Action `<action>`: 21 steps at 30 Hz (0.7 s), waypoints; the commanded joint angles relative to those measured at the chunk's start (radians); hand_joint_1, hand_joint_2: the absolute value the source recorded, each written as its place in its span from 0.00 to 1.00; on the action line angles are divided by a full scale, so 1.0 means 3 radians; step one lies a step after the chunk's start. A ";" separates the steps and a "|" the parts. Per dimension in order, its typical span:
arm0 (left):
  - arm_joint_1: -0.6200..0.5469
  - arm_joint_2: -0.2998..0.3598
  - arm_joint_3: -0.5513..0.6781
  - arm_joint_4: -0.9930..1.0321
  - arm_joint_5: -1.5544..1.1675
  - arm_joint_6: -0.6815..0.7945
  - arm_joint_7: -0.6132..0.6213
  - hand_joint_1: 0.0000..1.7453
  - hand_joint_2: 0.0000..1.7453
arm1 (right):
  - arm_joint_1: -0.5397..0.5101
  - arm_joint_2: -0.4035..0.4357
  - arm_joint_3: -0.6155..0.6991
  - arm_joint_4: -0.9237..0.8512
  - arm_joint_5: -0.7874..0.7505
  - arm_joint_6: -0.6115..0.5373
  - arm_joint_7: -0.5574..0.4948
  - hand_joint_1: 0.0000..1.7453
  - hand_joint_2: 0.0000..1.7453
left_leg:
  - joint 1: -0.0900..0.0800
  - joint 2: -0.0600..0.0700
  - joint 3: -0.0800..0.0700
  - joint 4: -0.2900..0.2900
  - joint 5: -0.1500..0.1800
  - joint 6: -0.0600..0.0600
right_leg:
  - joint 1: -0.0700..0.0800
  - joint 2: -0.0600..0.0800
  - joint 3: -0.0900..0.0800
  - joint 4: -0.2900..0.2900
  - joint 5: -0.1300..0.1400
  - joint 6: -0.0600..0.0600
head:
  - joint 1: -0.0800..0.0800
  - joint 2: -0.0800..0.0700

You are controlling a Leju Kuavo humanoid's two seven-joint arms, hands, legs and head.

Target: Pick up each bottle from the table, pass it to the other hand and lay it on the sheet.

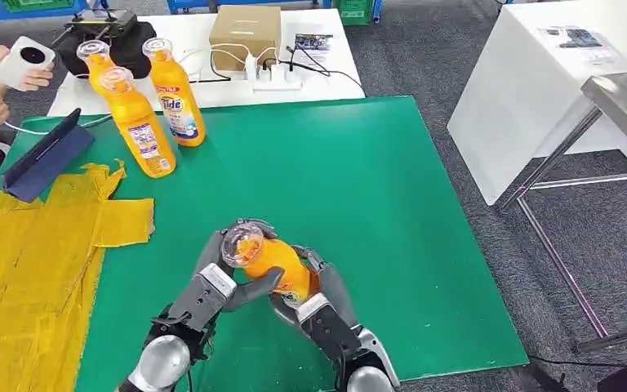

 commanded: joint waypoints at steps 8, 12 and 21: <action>-0.0008 0.0061 -0.0204 0.0070 0.0030 -0.0175 0.0031 0.00 1.00 | -0.0100 -0.0029 -0.0053 0.0083 0.0131 -0.0122 0.0052 1.00 1.00 | 0.0002 0.0004 0.0015 -0.0001 -0.0005 0.0000 | 0.0002 0.0004 0.0014 -0.0003 -0.0003 -0.0008 | -0.0001 0.0000; -0.0011 0.0056 -0.0230 0.0078 0.0126 -0.0250 0.0022 0.00 1.00 | -0.0107 -0.0025 -0.0051 0.0124 0.0127 -0.0120 0.0054 1.00 1.00 | 0.0001 0.0006 0.0019 -0.0001 -0.0006 0.0000 | 0.0002 0.0006 0.0017 -0.0002 -0.0004 -0.0010 | 0.0000 0.0000; -0.0020 0.0057 -0.0256 0.0091 0.0216 -0.0323 0.0001 0.94 1.00 | -0.0119 -0.0020 -0.0053 0.0155 0.0122 -0.0116 0.0054 1.00 1.00 | 0.0001 0.0003 0.0012 -0.0002 -0.0003 0.0000 | 0.0002 0.0003 0.0011 -0.0003 -0.0002 -0.0007 | 0.0000 0.0000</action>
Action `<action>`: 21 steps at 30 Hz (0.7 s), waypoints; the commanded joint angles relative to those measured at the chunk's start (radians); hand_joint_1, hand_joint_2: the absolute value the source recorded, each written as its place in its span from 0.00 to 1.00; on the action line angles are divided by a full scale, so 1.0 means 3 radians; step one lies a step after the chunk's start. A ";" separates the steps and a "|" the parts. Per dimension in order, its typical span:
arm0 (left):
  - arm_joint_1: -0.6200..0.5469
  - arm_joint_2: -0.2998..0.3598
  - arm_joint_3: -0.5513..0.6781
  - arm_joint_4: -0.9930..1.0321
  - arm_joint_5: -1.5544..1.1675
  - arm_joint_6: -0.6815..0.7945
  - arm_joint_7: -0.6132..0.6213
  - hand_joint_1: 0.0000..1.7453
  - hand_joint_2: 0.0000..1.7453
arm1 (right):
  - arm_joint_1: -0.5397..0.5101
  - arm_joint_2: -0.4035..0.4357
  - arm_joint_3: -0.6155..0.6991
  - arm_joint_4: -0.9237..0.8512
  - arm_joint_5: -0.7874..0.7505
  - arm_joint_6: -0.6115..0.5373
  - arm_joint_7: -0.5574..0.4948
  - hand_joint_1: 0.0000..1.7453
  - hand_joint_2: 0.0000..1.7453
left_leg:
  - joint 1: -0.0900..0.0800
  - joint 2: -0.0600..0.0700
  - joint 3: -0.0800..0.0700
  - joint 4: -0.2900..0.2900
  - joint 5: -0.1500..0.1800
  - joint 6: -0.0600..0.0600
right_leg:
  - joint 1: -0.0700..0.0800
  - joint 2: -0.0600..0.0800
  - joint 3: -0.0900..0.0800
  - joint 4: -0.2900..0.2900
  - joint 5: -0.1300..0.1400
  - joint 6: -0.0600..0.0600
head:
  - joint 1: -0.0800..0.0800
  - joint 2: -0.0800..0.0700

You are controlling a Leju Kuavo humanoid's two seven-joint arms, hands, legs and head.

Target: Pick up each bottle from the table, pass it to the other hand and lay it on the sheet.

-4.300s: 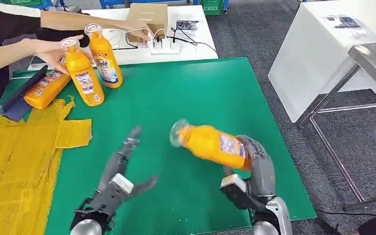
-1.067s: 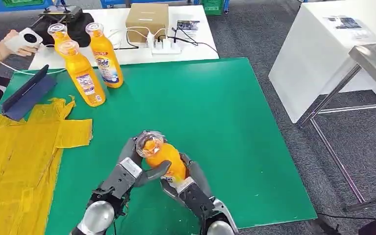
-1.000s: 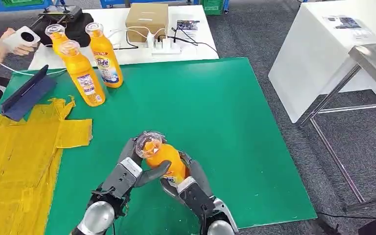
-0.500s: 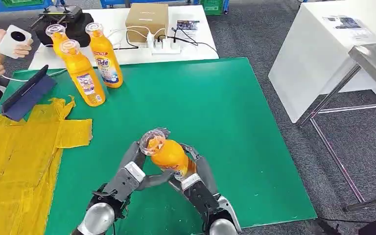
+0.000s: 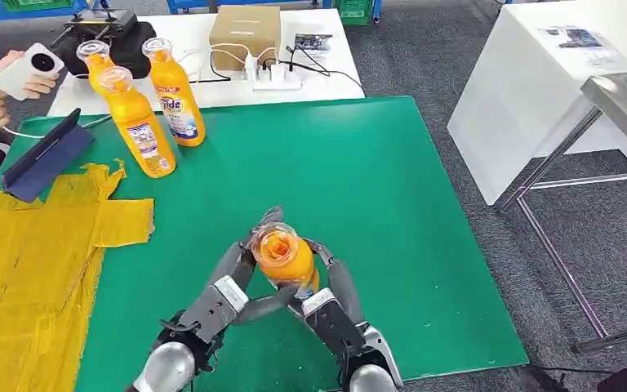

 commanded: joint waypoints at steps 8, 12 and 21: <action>-0.0062 0.0056 -0.0124 0.0092 0.0023 -0.0028 0.0003 0.94 1.00 | -0.0118 -0.0017 -0.0019 0.0187 -0.0007 0.0008 0.0006 1.00 1.00 | 0.0002 0.0004 0.0018 -0.0001 -0.0006 0.0000 | 0.0003 0.0005 0.0017 -0.0002 -0.0004 -0.0010 | 0.0001 0.0000; -0.0062 0.0056 -0.0124 0.0092 0.0023 -0.0028 0.0003 0.94 1.00 | -0.0118 -0.0017 -0.0019 0.0187 -0.0007 0.0008 0.0006 1.00 1.00 | 0.0001 0.0003 0.0012 -0.0002 -0.0003 0.0000 | 0.0002 0.0003 0.0012 -0.0002 -0.0002 -0.0007 | 0.0000 0.0000; -0.0092 0.0044 -0.0156 0.0125 0.0043 -0.0049 0.0001 1.00 1.00 | -0.0138 -0.0003 -0.0003 0.0235 0.0003 0.0010 0.0011 1.00 1.00 | 0.0002 0.0005 0.0022 -0.0001 -0.0007 0.0000 | 0.0004 0.0005 0.0022 -0.0003 -0.0005 -0.0011 | 0.0001 0.0000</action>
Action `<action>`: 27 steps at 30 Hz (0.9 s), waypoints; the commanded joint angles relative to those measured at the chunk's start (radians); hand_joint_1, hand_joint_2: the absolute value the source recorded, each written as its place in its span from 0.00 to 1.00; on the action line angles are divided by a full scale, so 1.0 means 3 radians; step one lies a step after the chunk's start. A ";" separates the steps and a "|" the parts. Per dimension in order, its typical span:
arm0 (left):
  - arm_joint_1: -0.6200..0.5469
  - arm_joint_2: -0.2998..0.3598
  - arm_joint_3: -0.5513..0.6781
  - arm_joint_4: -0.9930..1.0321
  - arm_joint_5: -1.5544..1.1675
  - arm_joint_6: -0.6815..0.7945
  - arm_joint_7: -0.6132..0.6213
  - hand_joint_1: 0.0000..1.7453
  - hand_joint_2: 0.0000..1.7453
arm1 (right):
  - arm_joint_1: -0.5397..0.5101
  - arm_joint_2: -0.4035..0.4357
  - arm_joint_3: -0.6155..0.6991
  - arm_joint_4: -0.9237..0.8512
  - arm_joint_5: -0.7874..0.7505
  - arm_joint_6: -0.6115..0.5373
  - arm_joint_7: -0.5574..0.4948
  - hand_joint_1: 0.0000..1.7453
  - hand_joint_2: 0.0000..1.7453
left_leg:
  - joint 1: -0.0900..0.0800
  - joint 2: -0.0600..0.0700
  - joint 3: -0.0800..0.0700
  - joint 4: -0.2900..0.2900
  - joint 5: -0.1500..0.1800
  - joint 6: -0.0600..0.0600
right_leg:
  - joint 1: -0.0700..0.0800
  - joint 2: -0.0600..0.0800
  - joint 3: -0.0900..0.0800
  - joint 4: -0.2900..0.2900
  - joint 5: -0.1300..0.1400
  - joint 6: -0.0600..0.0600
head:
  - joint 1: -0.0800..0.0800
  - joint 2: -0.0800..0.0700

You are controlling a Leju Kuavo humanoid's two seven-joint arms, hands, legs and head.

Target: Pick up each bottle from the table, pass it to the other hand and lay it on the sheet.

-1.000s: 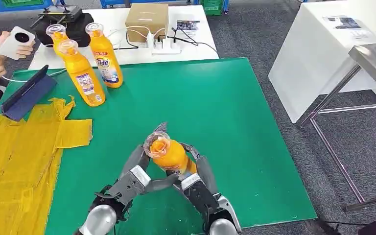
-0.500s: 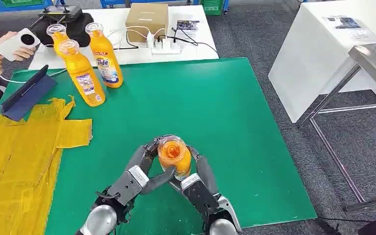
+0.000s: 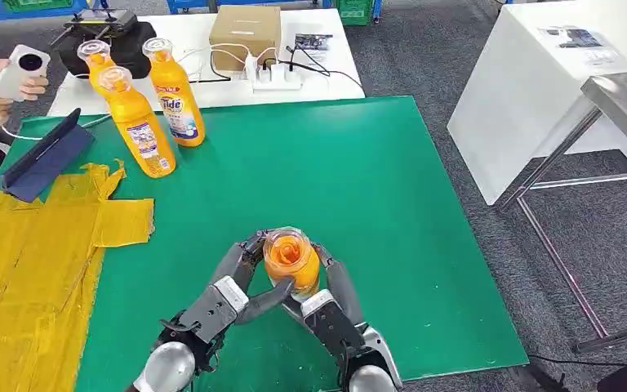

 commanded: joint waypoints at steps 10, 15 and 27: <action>-0.0088 0.0035 -0.0140 0.0110 -0.0130 0.0135 0.0042 1.00 1.00 | -0.0147 0.0001 0.0046 0.0285 0.0027 0.0003 0.0012 1.00 1.00 | 0.0001 0.0003 0.0016 -0.0002 -0.0004 0.0000 | 0.0003 0.0003 0.0016 -0.0003 -0.0003 -0.0009 | 0.0000 0.0000; -0.0086 0.0030 -0.0144 0.0121 -0.0129 0.0136 0.0043 1.00 1.00 | -0.0146 -0.0001 0.0048 0.0292 0.0027 0.0004 0.0012 1.00 1.00 | 0.0002 0.0004 0.0020 0.0000 -0.0007 0.0000 | 0.0004 0.0005 0.0020 -0.0002 -0.0005 -0.0011 | -0.0001 0.0000; -0.0057 0.0115 0.0030 0.0025 -0.0186 0.0310 0.0059 1.00 1.00 | -0.0071 0.0011 -0.0013 0.0139 0.0024 -0.0147 -0.0009 0.00 1.00 | 0.0001 0.0004 0.0015 -0.0001 -0.0005 0.0000 | 0.0002 0.0005 0.0014 -0.0002 -0.0004 -0.0008 | 0.0000 0.0000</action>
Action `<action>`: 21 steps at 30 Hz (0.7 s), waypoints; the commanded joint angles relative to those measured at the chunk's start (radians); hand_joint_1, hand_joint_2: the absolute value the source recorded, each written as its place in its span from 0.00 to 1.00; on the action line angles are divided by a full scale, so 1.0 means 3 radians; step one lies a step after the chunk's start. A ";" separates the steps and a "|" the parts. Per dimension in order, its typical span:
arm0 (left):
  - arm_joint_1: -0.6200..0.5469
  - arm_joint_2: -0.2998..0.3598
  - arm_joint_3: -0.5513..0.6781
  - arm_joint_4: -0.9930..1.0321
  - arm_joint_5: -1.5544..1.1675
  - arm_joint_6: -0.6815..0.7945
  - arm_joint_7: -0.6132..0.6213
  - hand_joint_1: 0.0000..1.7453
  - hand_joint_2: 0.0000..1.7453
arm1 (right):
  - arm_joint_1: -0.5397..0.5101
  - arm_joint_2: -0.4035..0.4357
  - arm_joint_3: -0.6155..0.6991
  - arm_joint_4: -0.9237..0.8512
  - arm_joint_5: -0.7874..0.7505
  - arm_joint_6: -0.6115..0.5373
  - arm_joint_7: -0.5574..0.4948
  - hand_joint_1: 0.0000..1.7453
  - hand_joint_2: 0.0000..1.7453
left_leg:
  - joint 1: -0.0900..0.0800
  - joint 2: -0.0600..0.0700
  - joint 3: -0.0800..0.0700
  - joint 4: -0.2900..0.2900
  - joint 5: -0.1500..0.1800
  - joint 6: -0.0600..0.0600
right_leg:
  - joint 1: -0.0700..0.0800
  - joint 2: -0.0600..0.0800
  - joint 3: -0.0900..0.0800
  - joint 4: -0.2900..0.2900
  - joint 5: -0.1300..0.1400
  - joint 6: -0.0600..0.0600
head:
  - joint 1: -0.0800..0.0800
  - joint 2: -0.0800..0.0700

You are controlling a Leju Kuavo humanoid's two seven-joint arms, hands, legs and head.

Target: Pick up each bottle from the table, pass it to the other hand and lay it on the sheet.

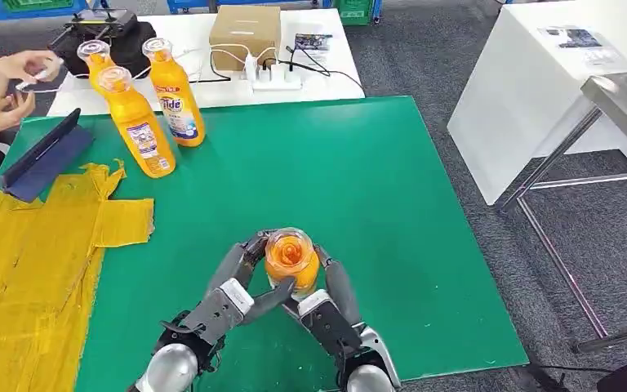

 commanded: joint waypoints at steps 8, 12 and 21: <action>0.0008 0.0365 0.0528 -0.0296 -0.0496 0.0503 0.0092 1.00 1.00 | 0.0065 -0.0029 -0.0123 -0.0185 -0.0004 -0.0253 -0.0020 0.00 1.00 | 0.0002 0.0007 0.0015 -0.0001 -0.0005 -0.0002 | 0.0003 0.0007 0.0013 0.0000 -0.0004 -0.0010 | 0.0000 0.0000; 0.0021 0.0375 0.0545 -0.0326 -0.0503 0.0488 0.0091 1.00 1.00 | 0.0076 -0.0032 -0.0129 -0.0207 -0.0001 -0.0260 -0.0020 0.00 1.00 | 0.0002 0.0006 0.0011 0.0000 -0.0004 -0.0001 | 0.0003 0.0006 0.0009 0.0000 -0.0003 -0.0007 | 0.0000 0.0000; 0.0062 0.0453 0.0746 -0.0503 -0.0790 0.0584 0.0151 1.00 1.00 | 0.0102 -0.0040 -0.0224 -0.0286 0.0074 -0.0310 -0.0020 0.00 1.00 | 0.0001 0.0006 0.0010 0.0000 -0.0004 -0.0001 | 0.0002 0.0006 0.0009 0.0001 -0.0003 -0.0008 | 0.0001 0.0000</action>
